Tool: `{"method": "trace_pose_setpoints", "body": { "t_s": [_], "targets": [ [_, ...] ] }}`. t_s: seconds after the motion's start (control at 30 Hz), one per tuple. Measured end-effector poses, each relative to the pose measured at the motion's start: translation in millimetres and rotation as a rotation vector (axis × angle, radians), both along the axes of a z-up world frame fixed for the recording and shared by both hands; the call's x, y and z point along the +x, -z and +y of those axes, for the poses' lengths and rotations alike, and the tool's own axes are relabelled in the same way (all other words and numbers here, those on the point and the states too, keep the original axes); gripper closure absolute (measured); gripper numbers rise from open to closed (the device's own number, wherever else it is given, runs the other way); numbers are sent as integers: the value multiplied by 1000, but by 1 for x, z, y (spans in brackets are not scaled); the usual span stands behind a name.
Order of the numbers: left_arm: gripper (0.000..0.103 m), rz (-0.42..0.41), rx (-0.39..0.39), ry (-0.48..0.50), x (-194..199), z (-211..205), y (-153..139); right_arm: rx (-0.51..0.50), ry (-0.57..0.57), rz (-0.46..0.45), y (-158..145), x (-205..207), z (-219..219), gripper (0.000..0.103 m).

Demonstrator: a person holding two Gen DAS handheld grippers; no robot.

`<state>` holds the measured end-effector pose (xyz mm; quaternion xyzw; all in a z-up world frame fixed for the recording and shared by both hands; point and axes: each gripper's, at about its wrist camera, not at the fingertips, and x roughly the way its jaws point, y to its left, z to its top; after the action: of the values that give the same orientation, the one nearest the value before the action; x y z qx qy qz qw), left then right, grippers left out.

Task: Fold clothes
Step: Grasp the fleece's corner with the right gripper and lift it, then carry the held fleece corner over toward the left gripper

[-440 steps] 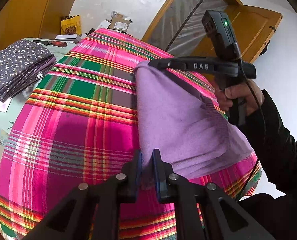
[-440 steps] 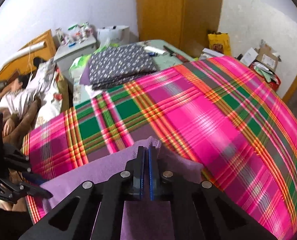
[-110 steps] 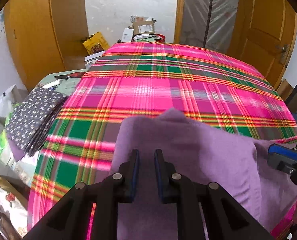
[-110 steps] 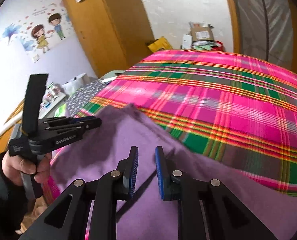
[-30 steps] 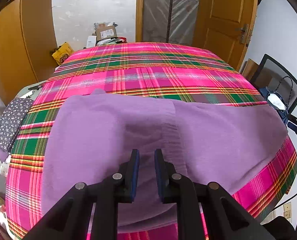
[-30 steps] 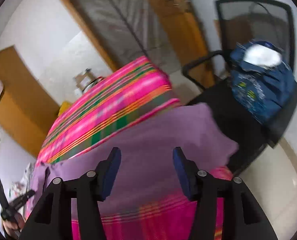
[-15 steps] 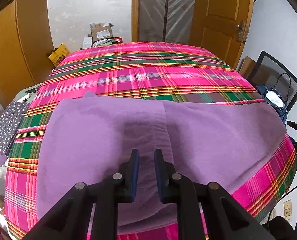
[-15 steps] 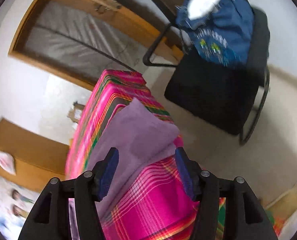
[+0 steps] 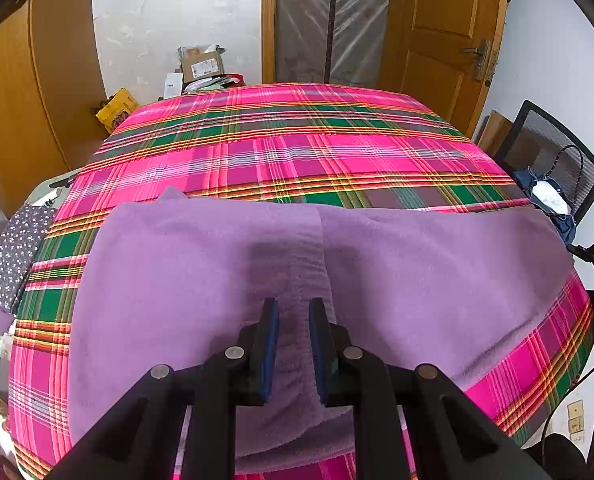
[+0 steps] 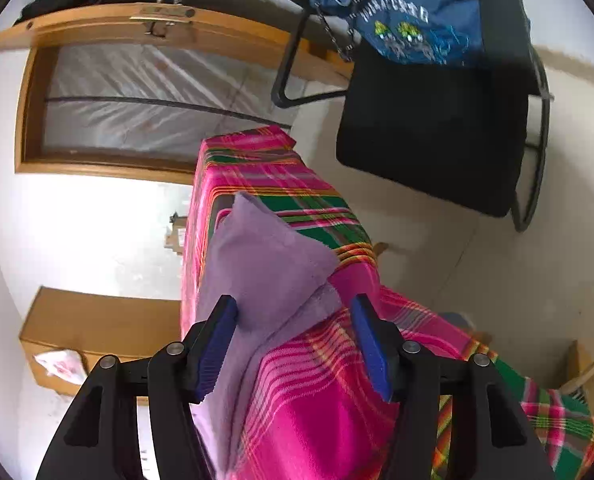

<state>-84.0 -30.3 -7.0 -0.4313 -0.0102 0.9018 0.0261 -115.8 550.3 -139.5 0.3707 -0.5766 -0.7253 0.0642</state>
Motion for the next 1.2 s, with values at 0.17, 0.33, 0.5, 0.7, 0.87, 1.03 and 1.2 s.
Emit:
{"method": "trace_pose_setpoints", "body": {
  "t_s": [0.17, 0.33, 0.5, 0.7, 0.87, 1.03, 1.2],
  "targets": [
    [87, -4, 0, 3, -2, 3, 1, -85, -13, -22, 7, -10, 2, 42],
    [87, -4, -2, 2, -3, 4, 0, -96, 2, 1, 1, -13, 5, 42],
    [87, -7, -5, 3, -5, 6, 0, -73, 57, 44, -5, -7, 12, 46],
    [87, -29, 21, -9, -9, 9, 0, -62, 84, 75, -6, -4, 11, 64],
    [87, -45, 67, -47, -12, 2, 0, -48, 70, 91, -12, -8, 8, 72],
    [87, -62, 111, -84, -13, -7, 2, -14, 54, 86, -17, -18, 5, 82],
    [87, -95, 142, -115, -18, -11, 4, 9, 30, 99, -21, -23, 0, 88]
  ]
}}
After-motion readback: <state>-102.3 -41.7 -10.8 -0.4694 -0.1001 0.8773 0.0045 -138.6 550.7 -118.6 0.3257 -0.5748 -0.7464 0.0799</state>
